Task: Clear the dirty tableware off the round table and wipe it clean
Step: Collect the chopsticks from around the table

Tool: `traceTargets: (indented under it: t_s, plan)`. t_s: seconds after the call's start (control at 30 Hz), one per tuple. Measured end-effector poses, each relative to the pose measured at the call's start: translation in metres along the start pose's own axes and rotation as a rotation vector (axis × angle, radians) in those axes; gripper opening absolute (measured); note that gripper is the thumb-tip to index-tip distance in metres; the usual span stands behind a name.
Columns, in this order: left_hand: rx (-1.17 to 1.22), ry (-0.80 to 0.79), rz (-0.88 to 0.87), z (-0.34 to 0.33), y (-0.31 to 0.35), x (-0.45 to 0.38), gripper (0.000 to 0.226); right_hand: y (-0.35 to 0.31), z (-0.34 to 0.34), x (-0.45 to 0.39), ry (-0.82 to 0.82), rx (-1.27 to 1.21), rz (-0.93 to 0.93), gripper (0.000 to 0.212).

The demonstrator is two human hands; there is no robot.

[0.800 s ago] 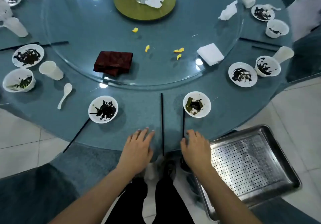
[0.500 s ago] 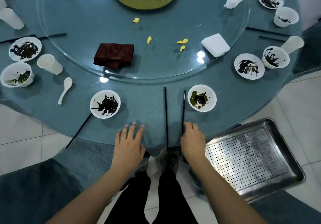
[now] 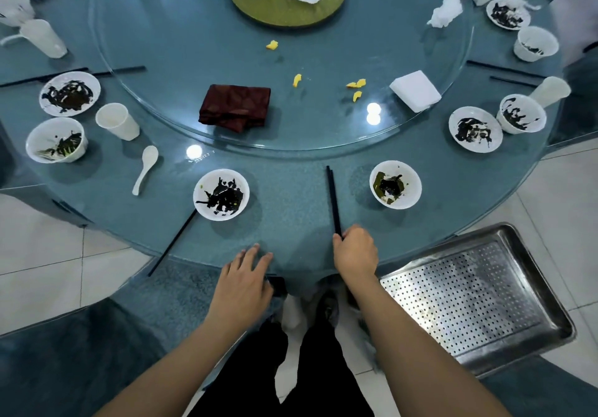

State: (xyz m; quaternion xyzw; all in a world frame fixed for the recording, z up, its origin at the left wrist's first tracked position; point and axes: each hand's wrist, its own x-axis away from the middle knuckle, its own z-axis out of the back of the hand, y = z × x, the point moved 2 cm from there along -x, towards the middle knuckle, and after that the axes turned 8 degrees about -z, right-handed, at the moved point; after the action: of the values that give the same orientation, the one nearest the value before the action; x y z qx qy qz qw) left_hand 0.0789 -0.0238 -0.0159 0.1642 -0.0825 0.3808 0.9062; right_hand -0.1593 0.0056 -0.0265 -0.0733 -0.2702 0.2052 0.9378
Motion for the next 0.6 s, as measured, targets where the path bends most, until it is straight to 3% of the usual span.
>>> traceTargets:
  t_s: [0.27, 0.43, 0.6]
  plan:
    - [0.141, 0.134, -0.032, 0.015, 0.004, 0.019, 0.038, 0.005, 0.000, 0.014, 0.030, 0.100, 0.065, 0.024]
    - [0.844, 0.211, 0.261, 0.022, 0.015, 0.030, 0.023, 0.009, 0.002, 0.022, -0.167, -0.219, 0.140, 0.013]
    - [1.354, 0.270, 0.547, 0.034, 0.028, 0.029, 0.030, -0.002, 0.019, 0.074, -0.365, -0.374, 0.335, 0.008]
